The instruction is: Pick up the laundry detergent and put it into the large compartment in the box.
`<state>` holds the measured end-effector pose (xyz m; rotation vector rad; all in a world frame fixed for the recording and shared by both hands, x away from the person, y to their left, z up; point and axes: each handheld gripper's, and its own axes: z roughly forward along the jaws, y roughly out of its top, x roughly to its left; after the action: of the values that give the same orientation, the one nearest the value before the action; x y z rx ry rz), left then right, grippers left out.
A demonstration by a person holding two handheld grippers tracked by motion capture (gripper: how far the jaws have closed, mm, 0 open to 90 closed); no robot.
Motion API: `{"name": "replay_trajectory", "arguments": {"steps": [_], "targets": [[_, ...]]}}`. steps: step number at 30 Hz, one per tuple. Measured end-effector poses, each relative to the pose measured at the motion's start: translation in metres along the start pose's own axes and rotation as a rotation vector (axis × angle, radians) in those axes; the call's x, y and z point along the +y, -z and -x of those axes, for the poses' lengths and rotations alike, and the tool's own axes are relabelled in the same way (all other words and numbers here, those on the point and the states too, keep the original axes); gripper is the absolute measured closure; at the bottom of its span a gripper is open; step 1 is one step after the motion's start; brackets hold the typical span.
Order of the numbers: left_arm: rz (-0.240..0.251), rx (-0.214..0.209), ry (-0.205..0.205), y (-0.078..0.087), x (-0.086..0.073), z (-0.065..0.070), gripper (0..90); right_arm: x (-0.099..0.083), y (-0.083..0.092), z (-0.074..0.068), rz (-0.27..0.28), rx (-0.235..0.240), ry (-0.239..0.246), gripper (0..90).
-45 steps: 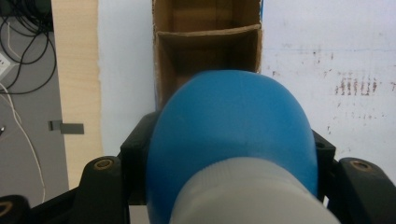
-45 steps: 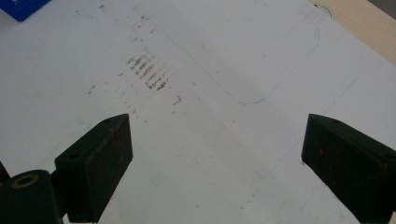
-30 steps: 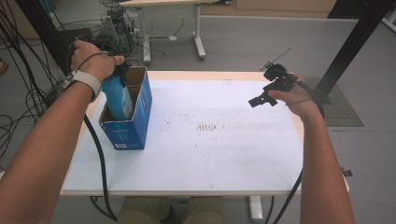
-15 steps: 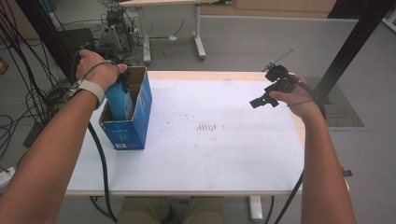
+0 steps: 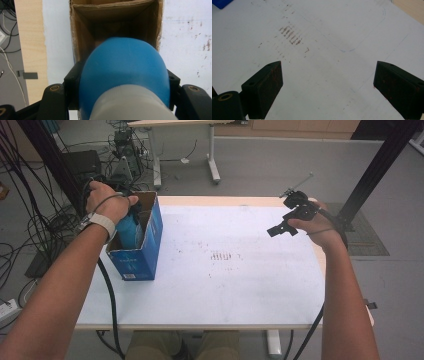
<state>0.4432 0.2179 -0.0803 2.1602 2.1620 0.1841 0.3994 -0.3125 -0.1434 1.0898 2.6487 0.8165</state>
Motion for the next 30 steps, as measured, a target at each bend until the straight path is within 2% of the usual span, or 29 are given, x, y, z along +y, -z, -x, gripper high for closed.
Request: {"name": "replay_trajectory", "arguments": {"steps": [14,24,30], "targets": [[-0.011,0.011,-0.011,-0.017,0.000,0.005,38.0,-0.004,-0.001,0.002,0.001,0.001,-0.008,8.5],[-0.007,0.003,-0.015,-0.026,-0.001,0.006,37.1,-0.007,-0.001,0.003,0.000,0.002,-0.013,8.5],[0.005,0.021,-0.022,-0.030,-0.003,0.008,37.2,-0.008,-0.001,0.003,0.001,0.002,-0.014,8.5]]}}
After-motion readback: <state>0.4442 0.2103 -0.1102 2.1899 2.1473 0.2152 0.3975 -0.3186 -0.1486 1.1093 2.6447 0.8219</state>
